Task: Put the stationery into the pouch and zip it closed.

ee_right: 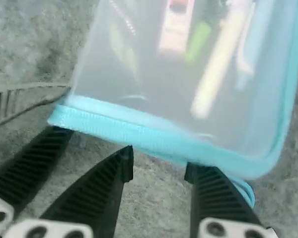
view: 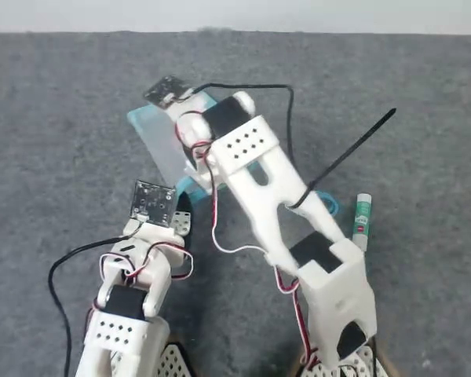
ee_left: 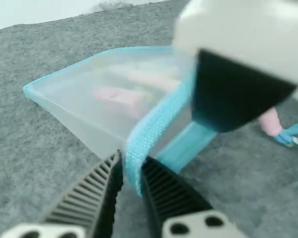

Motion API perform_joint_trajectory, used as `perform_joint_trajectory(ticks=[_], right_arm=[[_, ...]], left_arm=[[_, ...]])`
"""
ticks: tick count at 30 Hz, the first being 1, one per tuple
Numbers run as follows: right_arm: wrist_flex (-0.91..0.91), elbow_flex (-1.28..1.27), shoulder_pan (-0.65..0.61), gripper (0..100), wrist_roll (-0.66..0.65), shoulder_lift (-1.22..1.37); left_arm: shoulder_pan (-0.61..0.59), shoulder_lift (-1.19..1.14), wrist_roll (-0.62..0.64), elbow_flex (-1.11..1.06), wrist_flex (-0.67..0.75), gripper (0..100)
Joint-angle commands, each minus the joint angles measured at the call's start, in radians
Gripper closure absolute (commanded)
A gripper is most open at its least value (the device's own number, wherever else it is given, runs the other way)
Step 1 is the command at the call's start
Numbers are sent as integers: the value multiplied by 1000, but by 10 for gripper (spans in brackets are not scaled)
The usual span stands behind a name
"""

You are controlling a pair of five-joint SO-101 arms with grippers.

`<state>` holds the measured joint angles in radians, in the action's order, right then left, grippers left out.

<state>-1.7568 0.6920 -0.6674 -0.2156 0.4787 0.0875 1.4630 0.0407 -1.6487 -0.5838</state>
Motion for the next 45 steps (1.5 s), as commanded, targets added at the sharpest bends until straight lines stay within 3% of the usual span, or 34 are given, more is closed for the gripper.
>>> perform_joint_trajectory(ticks=[1,4,9,14,20,27,35,45], right_arm=[[-38,-89,101,814,-2,-71],[-38,-195,157,814,-32,-154],[-33,-410,298,814,-78,-341],[113,-784,564,814,-242,-493],[415,-1180,805,814,-348,-550],[479,-1278,938,814,-365,-561],[582,-1278,920,814,-354,-555],[513,-1188,702,814,-140,-561]], left_arm=[[-146,15,25,56,38,988],[-143,15,63,54,37,988],[80,15,-71,24,-3,988],[-140,15,32,74,-5,988],[-23,15,-29,48,-14,988],[-29,15,-32,28,-14,988],[-28,15,-34,28,-14,988],[-28,15,-34,28,-12,988]])
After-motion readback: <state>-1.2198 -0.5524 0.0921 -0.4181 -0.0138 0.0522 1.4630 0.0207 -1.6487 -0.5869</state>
